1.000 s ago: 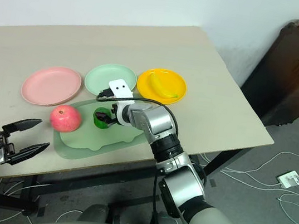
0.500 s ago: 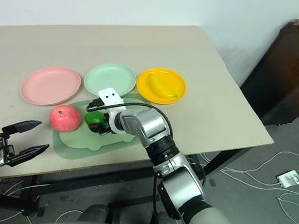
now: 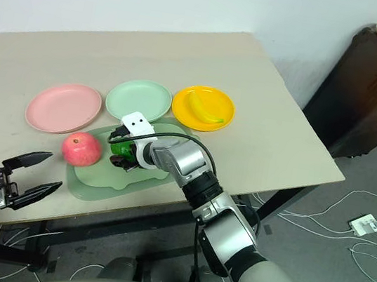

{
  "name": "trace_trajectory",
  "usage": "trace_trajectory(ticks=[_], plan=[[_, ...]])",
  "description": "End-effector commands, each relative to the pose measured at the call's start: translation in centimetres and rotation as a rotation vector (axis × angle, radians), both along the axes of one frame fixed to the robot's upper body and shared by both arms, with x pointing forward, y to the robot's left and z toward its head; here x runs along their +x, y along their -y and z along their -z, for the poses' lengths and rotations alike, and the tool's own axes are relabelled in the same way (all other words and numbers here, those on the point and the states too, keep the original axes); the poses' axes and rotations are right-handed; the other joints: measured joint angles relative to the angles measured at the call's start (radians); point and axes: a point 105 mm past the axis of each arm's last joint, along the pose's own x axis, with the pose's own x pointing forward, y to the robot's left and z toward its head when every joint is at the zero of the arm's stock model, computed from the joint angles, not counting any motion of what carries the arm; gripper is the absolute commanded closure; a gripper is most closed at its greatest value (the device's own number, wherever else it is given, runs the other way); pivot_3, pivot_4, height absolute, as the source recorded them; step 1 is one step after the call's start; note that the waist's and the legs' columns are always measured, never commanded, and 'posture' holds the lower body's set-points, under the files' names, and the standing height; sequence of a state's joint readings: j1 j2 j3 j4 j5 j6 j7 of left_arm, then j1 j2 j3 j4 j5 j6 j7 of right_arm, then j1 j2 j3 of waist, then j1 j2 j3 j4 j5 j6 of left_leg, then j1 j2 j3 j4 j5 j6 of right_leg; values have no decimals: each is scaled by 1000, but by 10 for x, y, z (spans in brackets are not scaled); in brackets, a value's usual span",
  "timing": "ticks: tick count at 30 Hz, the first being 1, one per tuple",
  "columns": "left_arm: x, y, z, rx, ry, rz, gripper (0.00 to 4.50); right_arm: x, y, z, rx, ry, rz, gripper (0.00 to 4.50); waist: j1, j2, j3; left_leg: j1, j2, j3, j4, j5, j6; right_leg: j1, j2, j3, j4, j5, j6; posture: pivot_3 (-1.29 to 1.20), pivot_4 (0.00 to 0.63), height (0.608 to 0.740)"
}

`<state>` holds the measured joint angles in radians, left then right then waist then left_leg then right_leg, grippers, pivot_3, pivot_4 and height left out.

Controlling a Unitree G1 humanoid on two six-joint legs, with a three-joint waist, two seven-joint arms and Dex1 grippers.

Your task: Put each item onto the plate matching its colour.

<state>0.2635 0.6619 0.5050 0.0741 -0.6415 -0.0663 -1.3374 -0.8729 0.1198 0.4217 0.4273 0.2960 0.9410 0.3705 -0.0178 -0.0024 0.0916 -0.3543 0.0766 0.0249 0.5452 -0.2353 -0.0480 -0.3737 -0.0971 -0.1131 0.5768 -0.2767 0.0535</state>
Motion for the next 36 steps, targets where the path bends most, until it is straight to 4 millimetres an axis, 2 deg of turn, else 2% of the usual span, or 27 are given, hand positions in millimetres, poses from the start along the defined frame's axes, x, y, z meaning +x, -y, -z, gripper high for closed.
trace_trajectory(ticks=[1, 4, 5, 7, 11, 12, 16, 19, 25, 29, 31, 33, 36], plan=[[0, 2, -8, 7, 34, 12, 0, -27, -56, -36, 124, 56, -136, 14, 0, 0, 0, 0, 0, 0, 0, 0, 0, 0, 0, 0, 0, 0, 0, 0, 150, 740], [0, 2, -8, 7, 34, 14, 0, -26, -58, -37, 124, 64, -138, 14, 0, 0, 0, 0, 0, 0, 0, 0, 0, 0, 0, 0, 0, 0, 0, 0, 150, 740], [-1, 1, -7, 7, 34, 12, 0, -26, -58, -36, 125, 66, -137, 188, 0, 0, 0, 0, 0, 0, 0, 0, 0, 0, 0, 0, 0, 0, 0, 0, 150, 740], [-1, -1, -6, 8, 33, 10, 0, -24, -58, -36, 125, 72, -131, 604, 0, 0, 0, 0, 0, 0, 0, 0, 0, 0, 0, 0, 0, 0, 0, 0, 150, 740], [-1, -2, -7, 11, 35, 9, 0, -21, -57, -35, 129, 76, -119, 1850, 0, 0, 0, 0, 0, 0, 0, 0, 0, 0, 0, 0, 0, 0, 0, 0, 150, 740], [0, -2, -8, 10, 37, 8, 0, -20, -56, -35, 133, 74, -112, 2006, 0, 0, 0, 0, 0, 0, 0, 0, 0, 0, 0, 0, 0, 0, 0, 0, 150, 740], [0, -1, -8, 9, 39, 6, 0, -16, -51, -37, 142, 74, -104, 2013, 0, 0, 0, 0, 0, 0, 0, 0, 0, 0, 0, 0, 0, 0, 0, 0, 150, 740], [0, 0, -7, 7, 38, 5, 0, -10, -42, -46, 158, 83, -101, 2013, 0, 0, 0, 0, 1, 0, 0, 0, 0, 0, 0, 0, 0, 0, 0, 0, 150, 740], [1, -1, -8, 7, 39, 1, 0, 23, -17, -92, 218, 162, -47, 2013, 0, 0, 1, -1, 1, 1, 0, 0, 0, -2, 0, 0, 0, 0, 0, 0, 150, 740], [2, -2, -9, 9, 42, -3, 0, 51, -11, -119, 254, 243, 14, 2013, 0, 0, 1, 0, 2, 2, -1, 0, 0, -3, 0, -1, 0, 0, 0, 0, 150, 740], [4, -3, -11, 10, 50, -11, 0, 63, -10, -120, 239, 302, 35, 2013, 0, 0, 1, 0, 2, 2, -1, 0, 0, -2, 0, -1, -1, 0, 0, 0, 150, 740], [4, -3, -13, 10, 55, -12, 0, 71, -11, -113, 217, 334, 51, 2013, 0, -1, 1, 0, 2, 2, -1, 0, 0, -2, 0, -1, -1, 0, 0, 0, 150, 740], [2, -3, -14, 12, 54, -13, 0, 76, -13, -105, 205, 353, 67, 2013, -2, -1, 1, 0, 2, 3, -1, 0, 0, -2, 0, -1, 0, 0, 0, 0, 150, 740]])
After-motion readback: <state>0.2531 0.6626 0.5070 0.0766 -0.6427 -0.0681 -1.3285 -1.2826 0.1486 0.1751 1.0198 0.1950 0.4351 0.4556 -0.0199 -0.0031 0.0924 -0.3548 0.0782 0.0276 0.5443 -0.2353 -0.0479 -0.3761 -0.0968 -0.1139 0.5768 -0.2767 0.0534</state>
